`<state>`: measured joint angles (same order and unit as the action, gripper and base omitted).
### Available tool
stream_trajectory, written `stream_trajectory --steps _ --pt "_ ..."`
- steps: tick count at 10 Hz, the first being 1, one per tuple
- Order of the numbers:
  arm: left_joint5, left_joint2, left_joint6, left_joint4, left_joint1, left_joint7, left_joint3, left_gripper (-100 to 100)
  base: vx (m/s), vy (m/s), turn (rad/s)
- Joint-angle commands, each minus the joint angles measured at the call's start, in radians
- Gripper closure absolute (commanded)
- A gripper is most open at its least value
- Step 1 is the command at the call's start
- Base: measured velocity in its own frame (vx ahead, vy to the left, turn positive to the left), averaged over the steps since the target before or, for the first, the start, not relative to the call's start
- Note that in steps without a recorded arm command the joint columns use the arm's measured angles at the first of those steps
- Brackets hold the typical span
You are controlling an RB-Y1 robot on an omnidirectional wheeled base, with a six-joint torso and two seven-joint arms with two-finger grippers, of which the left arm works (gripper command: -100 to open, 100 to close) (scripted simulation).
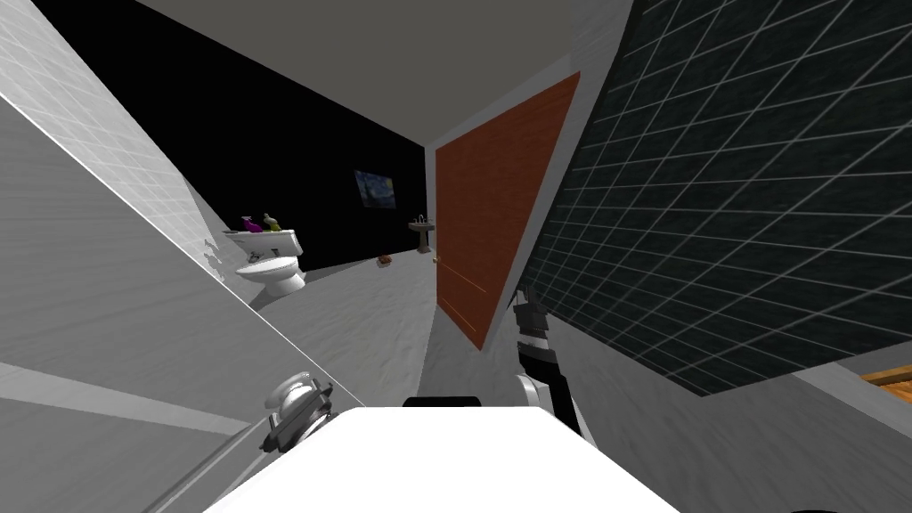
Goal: Push the door open
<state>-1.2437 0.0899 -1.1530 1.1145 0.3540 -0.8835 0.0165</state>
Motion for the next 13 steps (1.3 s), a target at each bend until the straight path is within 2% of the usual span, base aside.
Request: stream_trajectory --steps 1,7,8,9,13 --pt "-0.008 0.000 -0.007 -0.002 0.004 0.000 -0.031 100 0.087 0.052 -0.023" --pt "-0.036 -0.023 0.002 -0.018 -0.011 0.006 -0.131 100 0.117 0.070 -0.011" --pt "-0.035 -0.017 0.004 -0.027 -0.013 0.000 -0.121 100 0.044 0.031 0.010" --pt "-0.053 -0.013 -0.004 -0.026 -0.008 0.001 -0.136 100 0.090 0.077 0.041" --pt "-0.096 -0.009 -0.025 -0.025 0.005 0.005 -0.167 100 0.144 0.152 0.036"
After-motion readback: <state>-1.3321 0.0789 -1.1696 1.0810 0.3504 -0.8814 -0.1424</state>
